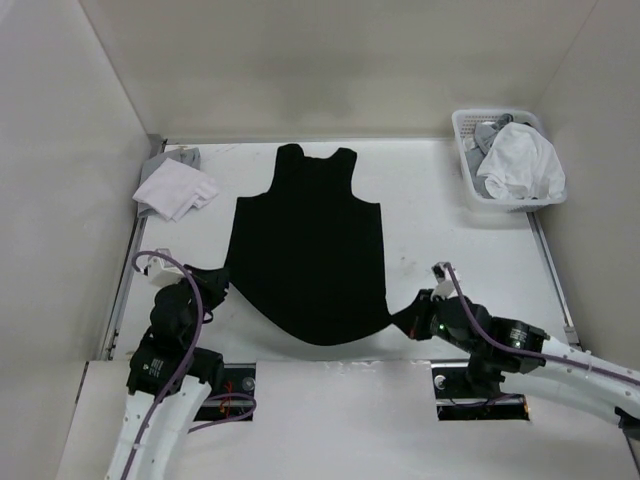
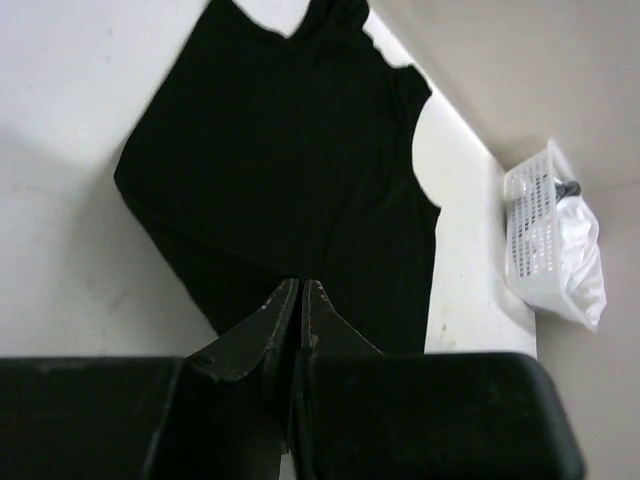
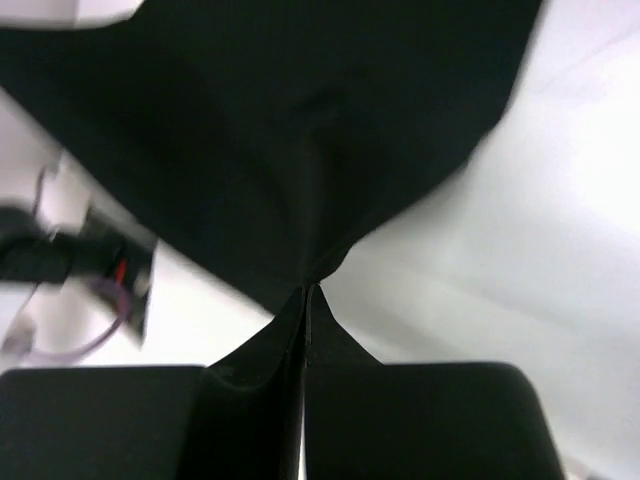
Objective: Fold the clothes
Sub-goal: Fold the tank top
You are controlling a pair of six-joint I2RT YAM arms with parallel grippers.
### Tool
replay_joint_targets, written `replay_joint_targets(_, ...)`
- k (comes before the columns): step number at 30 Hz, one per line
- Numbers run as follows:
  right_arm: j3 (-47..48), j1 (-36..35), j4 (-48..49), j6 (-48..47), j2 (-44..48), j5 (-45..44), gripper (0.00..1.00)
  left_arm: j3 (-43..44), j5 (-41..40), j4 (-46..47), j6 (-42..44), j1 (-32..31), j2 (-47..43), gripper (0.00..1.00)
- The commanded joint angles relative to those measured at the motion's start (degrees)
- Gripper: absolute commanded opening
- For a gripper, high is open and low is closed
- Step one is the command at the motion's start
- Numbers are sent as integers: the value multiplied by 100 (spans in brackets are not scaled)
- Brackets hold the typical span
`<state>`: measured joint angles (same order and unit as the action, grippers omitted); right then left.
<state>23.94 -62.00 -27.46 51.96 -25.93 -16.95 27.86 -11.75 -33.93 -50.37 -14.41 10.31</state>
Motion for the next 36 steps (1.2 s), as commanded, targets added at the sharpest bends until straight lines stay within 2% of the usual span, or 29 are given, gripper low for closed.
replay_joint_targets(1,408,-886,-723,1078,124,-632,0,641,-204,-658,-316,-83,-11,2)
replay_joint_targets(3,689,-1221,-909,1149,-77,-1072,0,843,-345,-598,-202,-40,155,2)
replay_joint_targets(5,1058,-1040,-823,774,-481,-1336,0,906,-538,-90,8,31,575,2)
replay_joint_targets(8,1524,267,9,-367,-1236,-997,0,845,-662,1147,71,136,1541,2)
replay_joint_targets(12,1981,2455,1723,-1407,-2457,522,0,1142,-872,2888,19,338,3219,1)
replay_joint_targets(15,2578,3424,2471,-1601,-3581,1174,0,1677,-1206,3760,106,391,4502,1)
replay_joint_targets(19,3825,4216,3114,-1725,-5374,1782,0,2459,-1541,5114,370,470,6383,1)
replay_joint_targets(23,5301,4700,3203,-1751,-6983,2037,0,4013,-1278,5222,537,681,8194,2)
replay_joint_targets(29,7490,4938,2844,-1725,-9049,2213,0,5904,-882,4950,572,962,10226,6)
replay_joint_targets(31,8036,4947,2834,-1672,-9577,2144,9,6379,-794,4756,572,1033,10771,13)
replay_joint_targets(33,8432,4939,2782,-1567,-9921,2064,31,6618,-602,4642,581,1103,11036,29)
replay_joint_targets(35,8321,4921,2825,-1549,-9844,2047,49,6322,-434,4711,520,1138,10801,37)
replay_joint_targets(36,8102,4921,2869,-1584,-9660,2020,52,6007,-416,4851,537,1121,10547,39)
